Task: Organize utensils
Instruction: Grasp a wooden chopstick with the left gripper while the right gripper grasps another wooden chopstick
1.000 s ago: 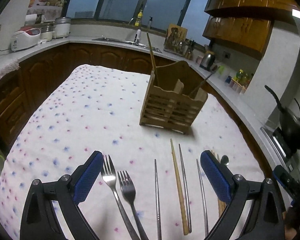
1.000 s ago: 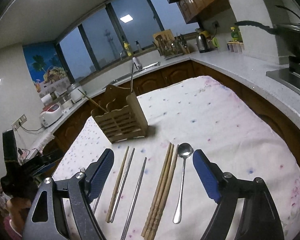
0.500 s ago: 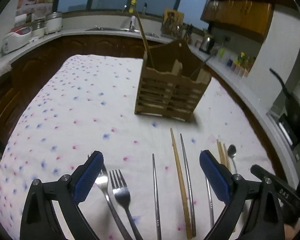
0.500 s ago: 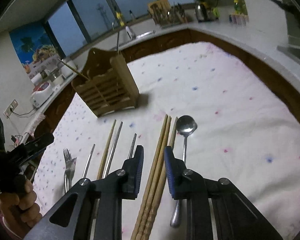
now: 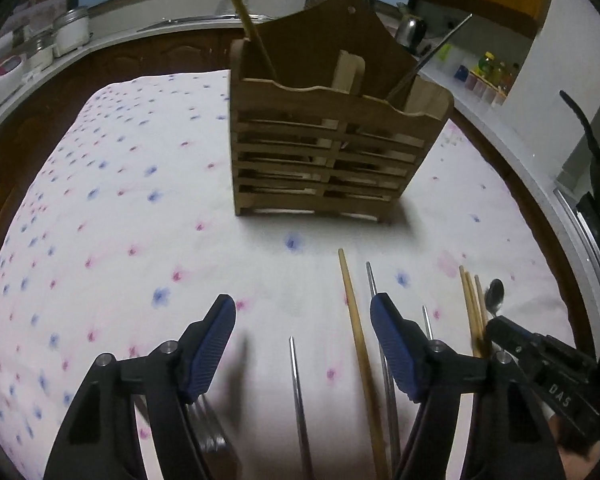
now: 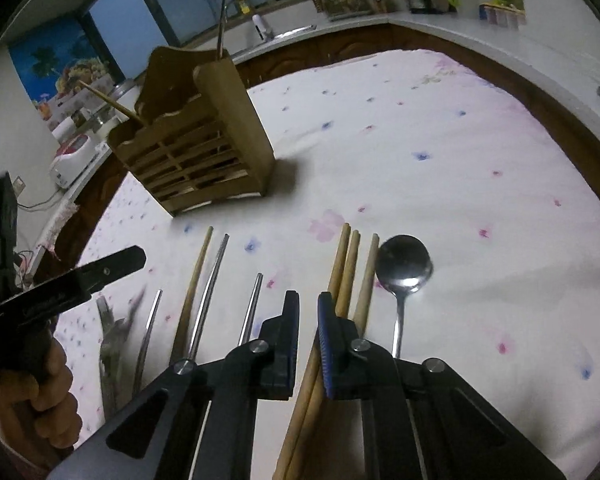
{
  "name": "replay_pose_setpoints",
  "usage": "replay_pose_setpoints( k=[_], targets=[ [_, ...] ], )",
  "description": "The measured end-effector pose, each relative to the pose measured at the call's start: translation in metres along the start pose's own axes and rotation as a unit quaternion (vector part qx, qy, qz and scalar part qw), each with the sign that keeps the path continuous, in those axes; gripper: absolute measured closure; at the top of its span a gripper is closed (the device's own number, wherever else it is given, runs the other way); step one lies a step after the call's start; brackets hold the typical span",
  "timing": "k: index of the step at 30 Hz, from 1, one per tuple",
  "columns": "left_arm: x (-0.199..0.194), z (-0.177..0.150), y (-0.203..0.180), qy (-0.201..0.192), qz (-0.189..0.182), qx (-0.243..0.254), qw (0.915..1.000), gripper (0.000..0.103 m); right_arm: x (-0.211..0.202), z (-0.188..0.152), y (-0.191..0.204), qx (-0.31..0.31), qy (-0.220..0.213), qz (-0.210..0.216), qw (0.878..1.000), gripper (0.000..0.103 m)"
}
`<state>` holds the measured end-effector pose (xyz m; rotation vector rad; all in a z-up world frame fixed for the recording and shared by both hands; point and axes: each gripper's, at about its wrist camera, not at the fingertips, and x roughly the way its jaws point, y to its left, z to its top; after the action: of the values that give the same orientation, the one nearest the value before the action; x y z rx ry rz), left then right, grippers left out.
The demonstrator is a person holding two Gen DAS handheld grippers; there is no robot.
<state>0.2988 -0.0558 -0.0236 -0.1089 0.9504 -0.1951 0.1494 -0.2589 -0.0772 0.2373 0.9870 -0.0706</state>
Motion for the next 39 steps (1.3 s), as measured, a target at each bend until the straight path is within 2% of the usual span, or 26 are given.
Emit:
replay_pose_setpoints(
  k=[5, 10, 14, 16, 20, 21, 24, 29, 31, 33, 35, 39],
  targets=[
    [0.024, 0.011, -0.003, 0.024, 0.0, 0.012, 0.9997, 0.041, 0.016, 0.004, -0.006, 0.005, 0.016, -0.014, 1.0, 0.095],
    [0.046, 0.016, -0.004, 0.044, -0.003, 0.019, 0.9988, 0.047, 0.024, 0.009, -0.008, 0.007, 0.02, -0.009, 1.0, 0.095],
    [0.065, 0.019, -0.005, 0.069, -0.008, 0.022, 0.9974, 0.057, 0.03, 0.017, -0.009, 0.01, 0.023, -0.006, 1.0, 0.095],
    [0.07, 0.021, -0.01, 0.067, 0.002, 0.039, 0.997, 0.058, 0.033, 0.022, -0.009, 0.012, 0.026, -0.007, 1.0, 0.095],
    [0.08, 0.029, -0.015, 0.076, -0.005, 0.042, 0.9962, 0.058, 0.036, 0.029, -0.009, 0.016, 0.027, -0.005, 1.0, 0.094],
    [0.081, 0.029, -0.017, 0.078, -0.004, 0.044, 0.996, 0.058, 0.036, 0.031, -0.009, 0.015, 0.026, -0.008, 1.0, 0.09],
    [0.085, 0.031, -0.021, 0.083, 0.002, 0.055, 0.995, 0.058, 0.037, 0.037, -0.009, 0.012, 0.024, -0.01, 1.0, 0.09],
    [0.092, 0.027, -0.037, 0.081, 0.03, 0.093, 0.9919, 0.059, 0.048, 0.041, -0.008, -0.002, 0.033, -0.018, 0.999, 0.091],
    [0.094, 0.024, -0.043, 0.076, 0.033, 0.104, 0.9911, 0.065, 0.049, 0.041, -0.006, -0.004, 0.033, -0.021, 0.999, 0.091],
    [0.095, 0.02, -0.049, 0.071, 0.027, 0.11, 0.991, 0.082, 0.049, 0.041, -0.004, -0.012, 0.031, -0.027, 0.999, 0.091],
    [0.096, 0.016, -0.054, 0.069, 0.021, 0.116, 0.9906, 0.093, 0.049, 0.04, -0.003, -0.017, 0.03, -0.032, 0.999, 0.093],
    [0.096, 0.012, -0.059, 0.064, 0.02, 0.112, 0.9915, 0.097, 0.047, 0.038, -0.004, -0.015, 0.025, -0.03, 0.999, 0.095]
  ],
)
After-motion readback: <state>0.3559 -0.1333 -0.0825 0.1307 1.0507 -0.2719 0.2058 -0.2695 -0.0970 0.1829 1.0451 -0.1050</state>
